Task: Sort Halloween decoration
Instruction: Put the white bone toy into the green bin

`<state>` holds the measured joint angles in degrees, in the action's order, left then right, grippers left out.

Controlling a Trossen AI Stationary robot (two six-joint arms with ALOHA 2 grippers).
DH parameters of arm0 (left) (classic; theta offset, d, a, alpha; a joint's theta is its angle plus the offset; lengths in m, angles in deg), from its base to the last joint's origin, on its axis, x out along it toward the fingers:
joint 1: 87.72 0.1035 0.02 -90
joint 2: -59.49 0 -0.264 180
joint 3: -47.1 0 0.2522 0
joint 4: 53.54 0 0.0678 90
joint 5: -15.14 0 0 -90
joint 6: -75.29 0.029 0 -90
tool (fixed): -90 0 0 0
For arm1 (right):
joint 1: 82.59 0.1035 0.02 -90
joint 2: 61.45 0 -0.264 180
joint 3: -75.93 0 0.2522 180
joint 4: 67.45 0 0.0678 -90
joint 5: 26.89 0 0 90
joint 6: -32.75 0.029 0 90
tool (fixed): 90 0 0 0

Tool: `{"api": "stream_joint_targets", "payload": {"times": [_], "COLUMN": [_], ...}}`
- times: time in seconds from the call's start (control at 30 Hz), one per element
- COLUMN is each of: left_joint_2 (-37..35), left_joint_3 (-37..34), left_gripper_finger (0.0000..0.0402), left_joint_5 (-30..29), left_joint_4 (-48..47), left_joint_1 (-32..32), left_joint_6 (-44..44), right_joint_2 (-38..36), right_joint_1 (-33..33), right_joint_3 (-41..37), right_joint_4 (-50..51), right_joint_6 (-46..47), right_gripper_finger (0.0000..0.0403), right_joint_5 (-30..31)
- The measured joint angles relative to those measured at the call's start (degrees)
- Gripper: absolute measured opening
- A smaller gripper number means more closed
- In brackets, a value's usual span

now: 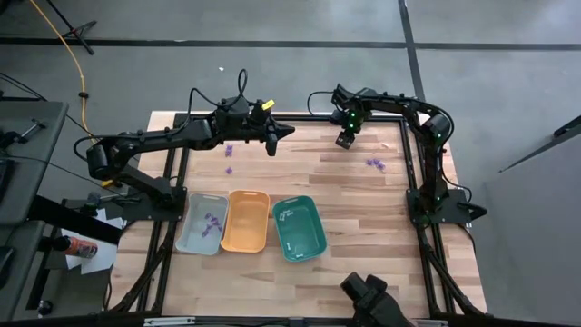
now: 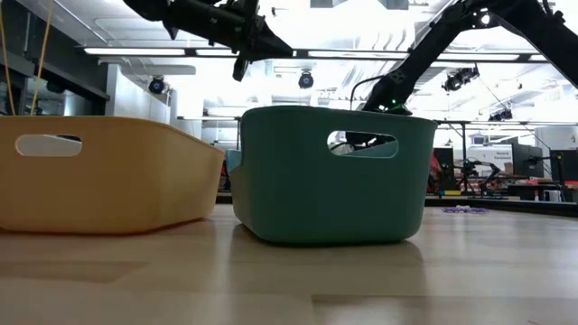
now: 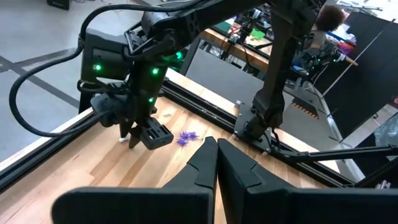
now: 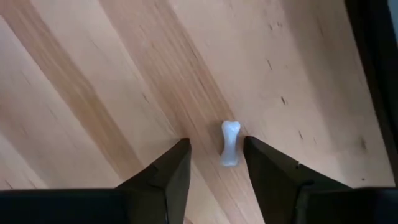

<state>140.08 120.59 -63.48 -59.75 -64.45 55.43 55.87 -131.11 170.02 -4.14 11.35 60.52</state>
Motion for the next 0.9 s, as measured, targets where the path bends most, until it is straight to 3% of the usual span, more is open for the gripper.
{"api": "stream_joint_targets", "payload": {"times": [0.37, 0.67, 0.9], "left_joint_2": [0.0, 0.0, 0.0], "left_joint_3": [0.0, 0.0, 0.0], "left_gripper_finger": [0.0, 0.0, 0.0], "left_joint_5": [0.0, 0.0, 0.0], "left_joint_4": [0.0, 0.0, 0.0], "left_joint_1": [0.0, 0.0, 0.0], "left_joint_6": [-0.9, -1.0, -1.1], "right_joint_2": [-0.1, 0.0, 0.0], "right_joint_1": [0.0, -0.2, -0.2], "right_joint_3": [-0.6, -0.5, -0.5], "right_joint_4": [-2.3, -2.6, -1.8], "right_joint_6": [3.5, 3.5, 3.6], "right_gripper_finger": [0.0133, 0.0009, 0.0016], "right_joint_5": [0.4, 1.2, 1.1]}}
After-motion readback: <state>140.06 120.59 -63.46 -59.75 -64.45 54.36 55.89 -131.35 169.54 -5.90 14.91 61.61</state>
